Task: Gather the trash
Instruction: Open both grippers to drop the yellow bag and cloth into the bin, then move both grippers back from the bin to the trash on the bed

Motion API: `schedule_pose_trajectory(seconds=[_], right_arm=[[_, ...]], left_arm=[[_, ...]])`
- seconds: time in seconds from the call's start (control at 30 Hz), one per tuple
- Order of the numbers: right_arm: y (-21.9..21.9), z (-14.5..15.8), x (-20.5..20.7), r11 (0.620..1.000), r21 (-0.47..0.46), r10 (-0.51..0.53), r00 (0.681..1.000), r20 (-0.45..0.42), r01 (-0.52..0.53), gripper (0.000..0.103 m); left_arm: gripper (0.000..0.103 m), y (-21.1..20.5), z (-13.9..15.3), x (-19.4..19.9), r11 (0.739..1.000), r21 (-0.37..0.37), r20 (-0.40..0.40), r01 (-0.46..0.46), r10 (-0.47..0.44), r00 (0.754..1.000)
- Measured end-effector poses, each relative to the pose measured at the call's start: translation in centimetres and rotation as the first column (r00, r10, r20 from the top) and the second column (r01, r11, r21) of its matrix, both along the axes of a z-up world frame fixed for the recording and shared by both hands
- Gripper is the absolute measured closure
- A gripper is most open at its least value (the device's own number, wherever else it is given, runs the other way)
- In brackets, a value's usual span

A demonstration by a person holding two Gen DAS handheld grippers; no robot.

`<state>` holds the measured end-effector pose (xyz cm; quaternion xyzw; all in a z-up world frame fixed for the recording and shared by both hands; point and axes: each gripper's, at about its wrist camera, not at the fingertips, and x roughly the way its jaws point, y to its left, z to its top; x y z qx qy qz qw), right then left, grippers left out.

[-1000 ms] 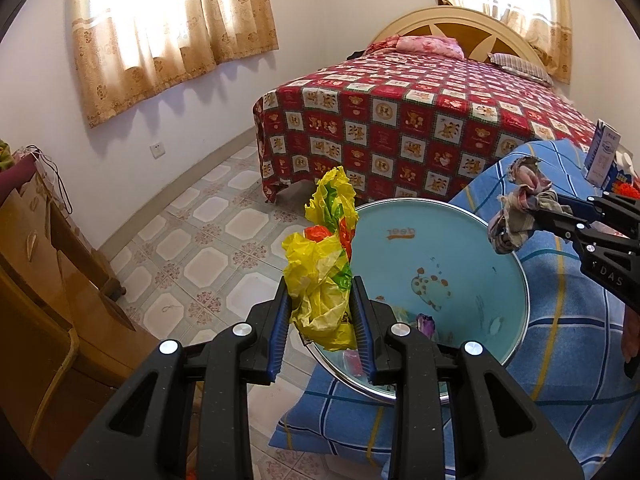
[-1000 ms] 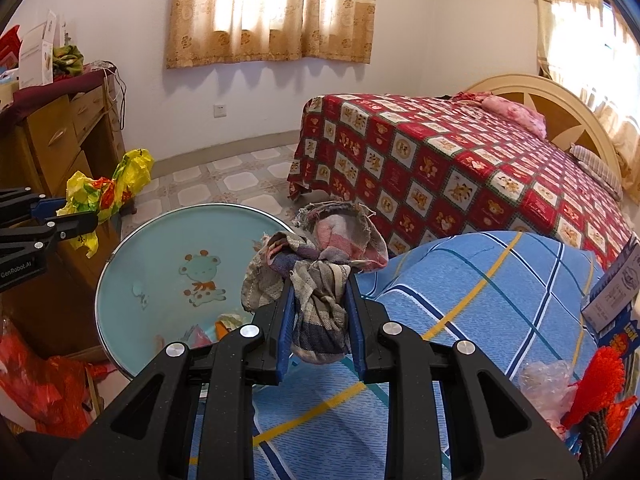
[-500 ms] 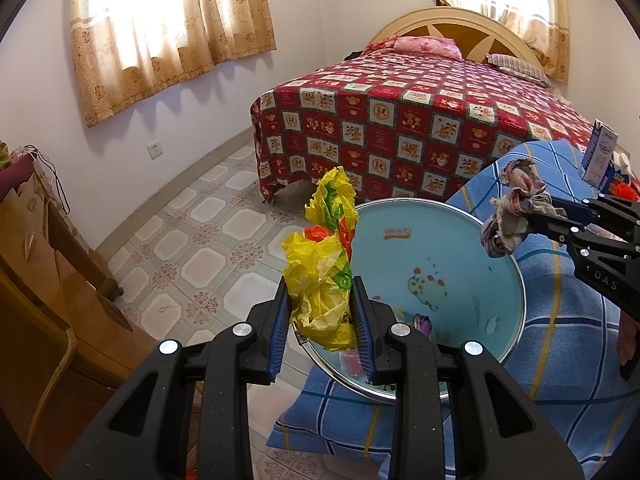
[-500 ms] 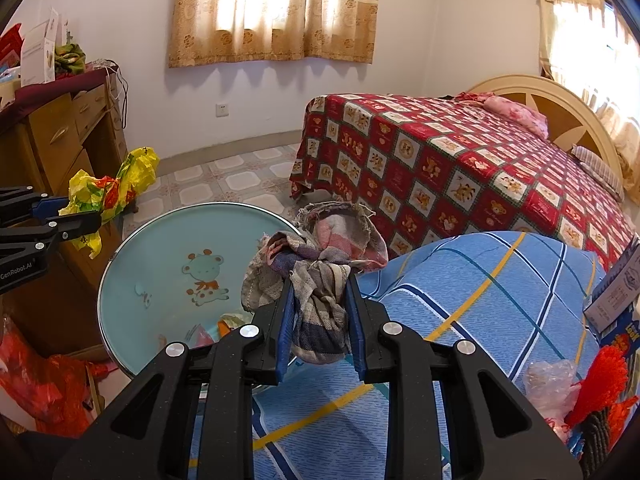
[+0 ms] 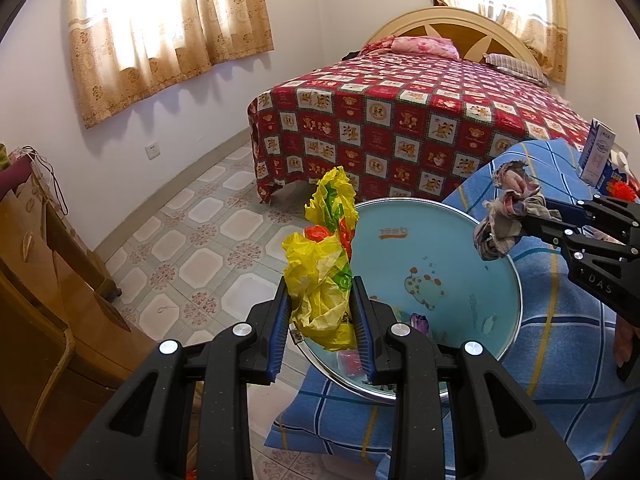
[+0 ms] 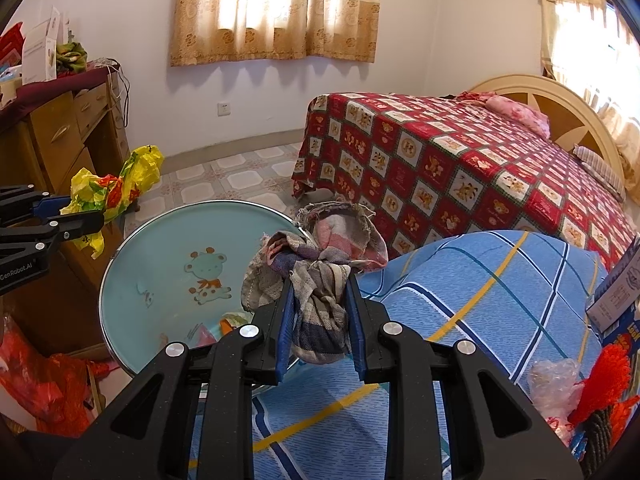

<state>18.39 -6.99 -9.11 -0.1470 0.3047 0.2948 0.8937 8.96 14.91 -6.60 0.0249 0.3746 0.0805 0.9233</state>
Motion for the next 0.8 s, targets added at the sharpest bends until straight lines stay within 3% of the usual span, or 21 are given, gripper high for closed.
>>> schedule_pose_trajectory(seconds=[0.27, 0.33, 0.37, 0.4, 0.43, 0.8], right_arm=[[0.3, -0.4, -0.3, 1.000, 0.009, 0.013, 1.000, -0.009, -0.013, 0.075], [0.2, -0.3, -0.2, 1.000, 0.019, 0.021, 1.000, -0.017, -0.020, 0.066], [0.2, -0.3, -0.2, 0.999, 0.025, 0.028, 0.999, -0.024, -0.027, 0.063], [0.2, -0.3, -0.3, 0.999, 0.030, 0.027, 0.999, -0.020, -0.026, 0.054], [0.1, -0.3, -0.4, 0.999, 0.034, 0.021, 1.000, -0.015, -0.021, 0.047], [0.0, -0.3, -0.6, 1.000, 0.029, 0.010, 1.000, -0.011, -0.010, 0.042]], left_arm=[[0.068, -0.7, -0.2, -0.2, 1.000, -0.008, -0.006, 0.027, -0.027, 1.000], [0.067, -0.9, -0.2, -0.2, 0.999, -0.012, -0.003, 0.035, -0.035, 0.999], [0.057, -1.1, -0.2, -0.2, 0.999, -0.016, -0.004, 0.042, -0.042, 0.999], [0.045, -1.1, -0.2, -0.2, 0.999, -0.019, -0.004, 0.046, -0.046, 0.999], [0.041, -1.2, -0.2, -0.2, 0.999, -0.018, 0.003, 0.048, -0.048, 0.999], [0.031, -1.6, -0.4, -0.3, 0.999, -0.013, 0.002, 0.052, -0.052, 0.999]])
